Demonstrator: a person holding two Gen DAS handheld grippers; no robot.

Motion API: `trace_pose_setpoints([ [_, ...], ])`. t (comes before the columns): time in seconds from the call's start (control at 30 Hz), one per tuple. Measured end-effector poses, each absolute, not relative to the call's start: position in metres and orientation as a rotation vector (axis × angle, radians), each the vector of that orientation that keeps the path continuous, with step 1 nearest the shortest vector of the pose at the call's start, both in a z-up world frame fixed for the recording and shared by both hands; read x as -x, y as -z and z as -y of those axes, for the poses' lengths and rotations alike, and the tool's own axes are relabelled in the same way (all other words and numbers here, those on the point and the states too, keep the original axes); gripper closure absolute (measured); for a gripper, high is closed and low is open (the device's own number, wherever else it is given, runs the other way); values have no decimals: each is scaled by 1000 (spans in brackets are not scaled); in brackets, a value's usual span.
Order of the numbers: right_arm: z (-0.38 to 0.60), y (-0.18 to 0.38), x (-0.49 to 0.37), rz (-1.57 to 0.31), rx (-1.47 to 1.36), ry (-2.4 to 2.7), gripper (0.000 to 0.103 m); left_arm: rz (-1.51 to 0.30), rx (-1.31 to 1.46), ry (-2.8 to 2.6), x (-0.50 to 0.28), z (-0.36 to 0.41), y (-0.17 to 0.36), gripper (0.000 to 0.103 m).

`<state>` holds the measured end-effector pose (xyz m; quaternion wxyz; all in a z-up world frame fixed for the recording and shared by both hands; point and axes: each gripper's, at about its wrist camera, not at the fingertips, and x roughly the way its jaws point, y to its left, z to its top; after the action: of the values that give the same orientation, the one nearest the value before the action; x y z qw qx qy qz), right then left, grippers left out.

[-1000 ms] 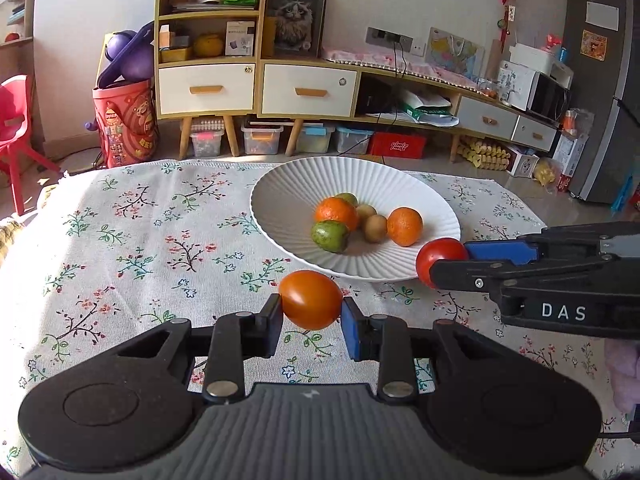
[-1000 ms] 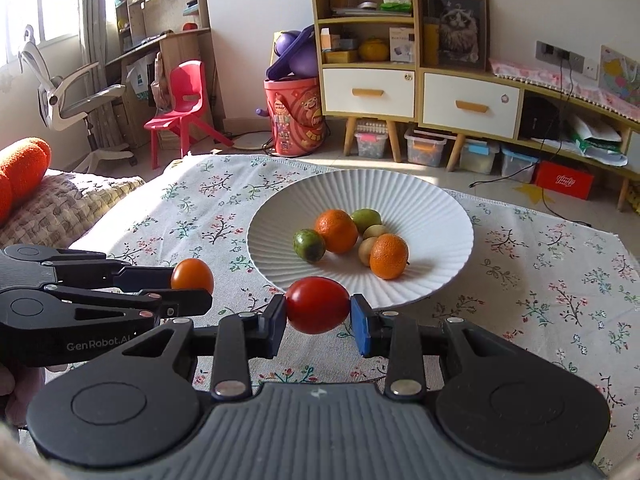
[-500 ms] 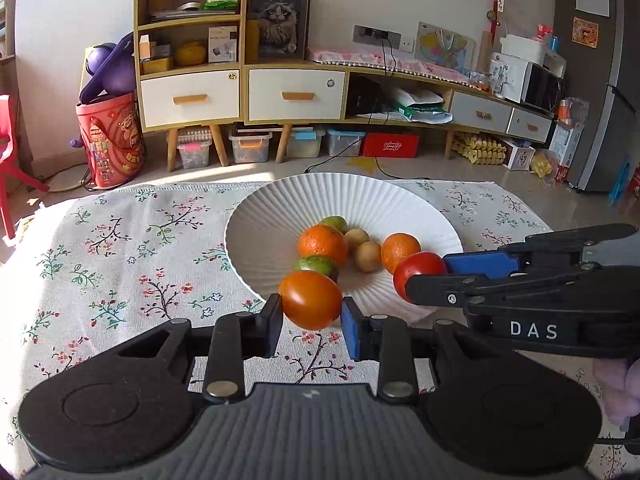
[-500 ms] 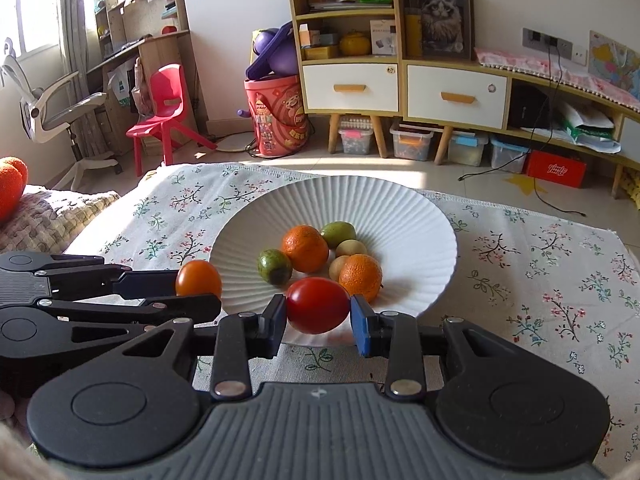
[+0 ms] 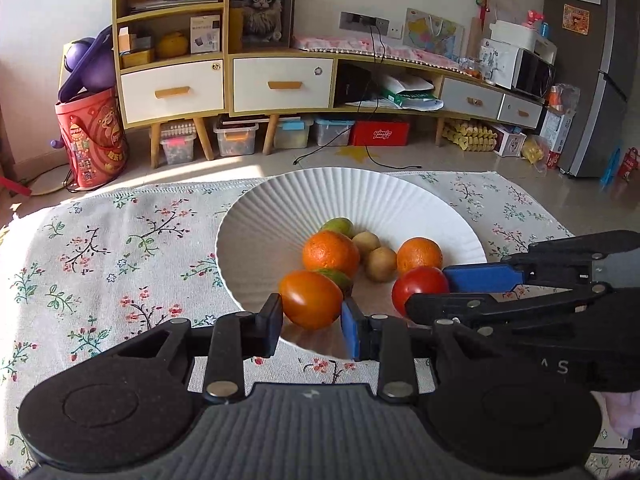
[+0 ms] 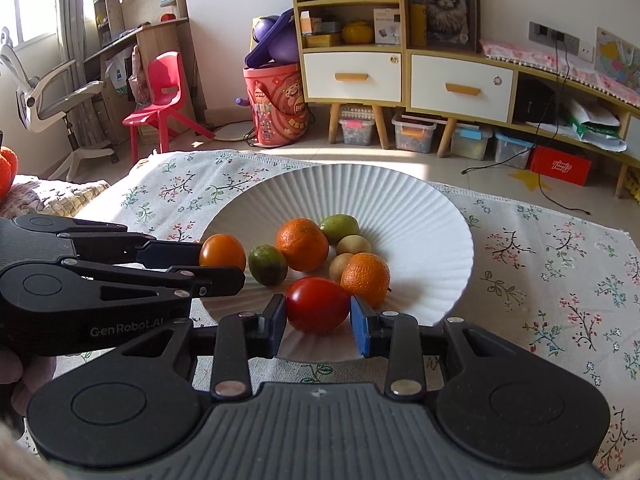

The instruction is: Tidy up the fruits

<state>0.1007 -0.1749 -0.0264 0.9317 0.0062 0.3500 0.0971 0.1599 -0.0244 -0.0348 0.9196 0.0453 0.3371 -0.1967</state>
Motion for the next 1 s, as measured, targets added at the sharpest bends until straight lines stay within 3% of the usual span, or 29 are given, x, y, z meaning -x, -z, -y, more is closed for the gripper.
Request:
trace_pose_setpoints([
  [0.23, 173, 26, -99, -716, -10, -195, 70, -689, -95, 406, -158, 23, 33, 85],
  [0.4, 177, 20, -99, -705, -26, -198, 58, -680, -86, 400, -152, 19, 28, 81],
  [0.8, 181, 12, -75, -682, -40, -186, 42, -662, -90, 379, -123, 7, 12, 52],
  [1.0, 179, 12, -57, -696, -58, -152, 33, -680, -49, 347, -107, 0, 8, 29],
])
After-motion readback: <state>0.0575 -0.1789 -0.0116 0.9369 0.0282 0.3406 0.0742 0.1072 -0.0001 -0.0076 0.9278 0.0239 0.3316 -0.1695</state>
